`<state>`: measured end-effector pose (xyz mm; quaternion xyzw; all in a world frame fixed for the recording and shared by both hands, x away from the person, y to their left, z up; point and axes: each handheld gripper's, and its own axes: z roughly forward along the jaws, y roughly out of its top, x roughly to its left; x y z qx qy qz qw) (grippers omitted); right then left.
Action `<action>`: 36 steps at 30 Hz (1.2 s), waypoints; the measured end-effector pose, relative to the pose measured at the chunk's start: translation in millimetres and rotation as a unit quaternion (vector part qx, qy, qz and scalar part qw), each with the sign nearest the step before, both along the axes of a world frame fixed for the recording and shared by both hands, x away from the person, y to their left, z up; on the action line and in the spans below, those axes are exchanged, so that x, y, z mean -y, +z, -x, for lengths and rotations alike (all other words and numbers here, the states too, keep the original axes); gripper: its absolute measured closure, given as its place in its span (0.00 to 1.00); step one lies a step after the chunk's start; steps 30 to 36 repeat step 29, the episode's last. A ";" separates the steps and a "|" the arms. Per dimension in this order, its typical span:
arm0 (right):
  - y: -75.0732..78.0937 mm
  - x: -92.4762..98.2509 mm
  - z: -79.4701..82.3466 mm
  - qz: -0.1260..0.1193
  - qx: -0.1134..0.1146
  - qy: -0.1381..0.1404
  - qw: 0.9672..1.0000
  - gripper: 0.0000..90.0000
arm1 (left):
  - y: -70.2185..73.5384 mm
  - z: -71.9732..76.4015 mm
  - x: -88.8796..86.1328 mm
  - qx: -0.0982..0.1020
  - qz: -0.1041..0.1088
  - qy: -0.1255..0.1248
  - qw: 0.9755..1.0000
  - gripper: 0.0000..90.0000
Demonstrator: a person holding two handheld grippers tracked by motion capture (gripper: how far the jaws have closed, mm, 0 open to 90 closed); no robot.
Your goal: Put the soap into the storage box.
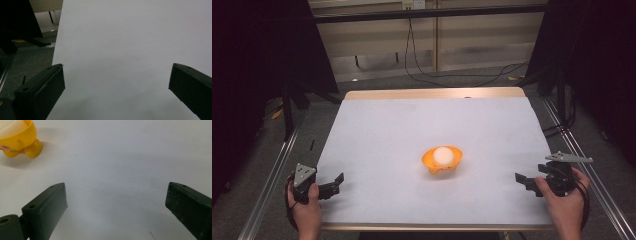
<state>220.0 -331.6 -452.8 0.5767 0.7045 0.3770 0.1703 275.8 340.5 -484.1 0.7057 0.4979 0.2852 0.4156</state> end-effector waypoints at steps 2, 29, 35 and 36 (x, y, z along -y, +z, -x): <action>-0.2 2.5 1.4 -0.001 0.001 -0.001 1.000 0.03 | 0.1 0.1 -0.2 0.000 -0.001 0.000 1.000 0.00; -27.5 65.4 46.6 -0.017 0.045 -0.069 0.996 0.00 | 0.2 0.8 -2.0 0.003 0.007 0.003 1.000 0.01; -27.5 65.4 46.6 -0.017 0.045 -0.069 0.996 0.00 | 0.2 0.8 -2.0 0.003 0.007 0.003 1.000 0.01; -27.5 65.4 46.6 -0.017 0.045 -0.069 0.996 0.00 | 0.2 0.8 -2.0 0.003 0.007 0.003 1.000 0.01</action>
